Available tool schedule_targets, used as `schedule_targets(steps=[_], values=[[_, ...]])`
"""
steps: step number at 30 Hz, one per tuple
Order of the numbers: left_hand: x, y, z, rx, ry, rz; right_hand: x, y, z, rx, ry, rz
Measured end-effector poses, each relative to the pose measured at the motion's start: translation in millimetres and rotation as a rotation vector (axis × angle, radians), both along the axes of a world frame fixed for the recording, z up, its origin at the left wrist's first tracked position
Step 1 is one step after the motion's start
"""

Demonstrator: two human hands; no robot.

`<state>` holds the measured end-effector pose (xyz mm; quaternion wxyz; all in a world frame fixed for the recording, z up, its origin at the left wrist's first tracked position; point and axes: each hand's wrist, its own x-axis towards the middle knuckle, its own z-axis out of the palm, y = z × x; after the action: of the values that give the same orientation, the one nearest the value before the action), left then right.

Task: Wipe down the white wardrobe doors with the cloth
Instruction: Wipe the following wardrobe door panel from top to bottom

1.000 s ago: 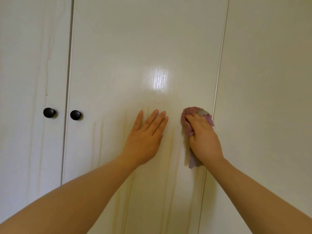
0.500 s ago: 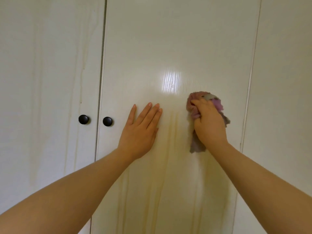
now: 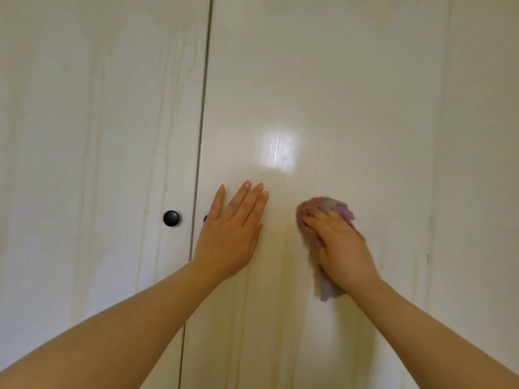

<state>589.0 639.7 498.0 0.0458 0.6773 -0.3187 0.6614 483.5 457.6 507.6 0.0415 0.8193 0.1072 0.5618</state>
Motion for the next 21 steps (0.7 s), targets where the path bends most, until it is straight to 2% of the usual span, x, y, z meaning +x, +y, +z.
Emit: schedule_targets(steps=[1, 4, 5, 8, 10, 11, 14, 15, 16, 19, 21], values=[[2.0, 6.2, 0.7, -0.027, 0.014, 0.017, -0.6, -1.0, 10.1, 0.006, -0.027, -0.001], [8.4, 23.0, 6.7, -0.088, 0.053, 0.065, 2.3, 9.7, 33.3, 0.247, -0.097, -0.041], [12.0, 29.8, 6.4, -0.097, 0.063, 0.083, 7.8, 21.3, 32.8, 0.235, -0.079, -0.041], [17.0, 42.9, -0.4, -0.079, 0.078, 0.104, 20.6, 50.9, 5.5, -0.003, 0.098, 0.021], [18.5, 48.6, -6.7, -0.05, 0.07, 0.097, 21.8, 48.7, -0.6, -0.133, 0.122, 0.055], [18.9, 51.1, -8.5, -0.05, 0.042, 0.092, 21.8, 47.2, 6.0, -0.119, 0.099, 0.047], [22.2, 56.5, -16.7, -0.117, 0.003, 0.035, 26.2, 60.0, 23.2, 0.126, 0.002, 0.02], [22.9, 58.4, -19.4, -0.134, 0.003, 0.011, 30.1, 67.9, 19.5, 0.152, -0.004, 0.02], [23.0, 59.1, -21.6, -0.142, 0.0, -0.001, 33.6, 75.5, 11.1, 0.117, 0.026, 0.018], [25.2, 59.5, -23.3, -0.144, -0.026, -0.016, 34.5, 76.8, -17.5, -0.253, 0.111, 0.056], [25.3, 58.7, -22.8, -0.165, -0.037, -0.027, 32.8, 71.8, -1.9, -0.304, 0.074, 0.087]])
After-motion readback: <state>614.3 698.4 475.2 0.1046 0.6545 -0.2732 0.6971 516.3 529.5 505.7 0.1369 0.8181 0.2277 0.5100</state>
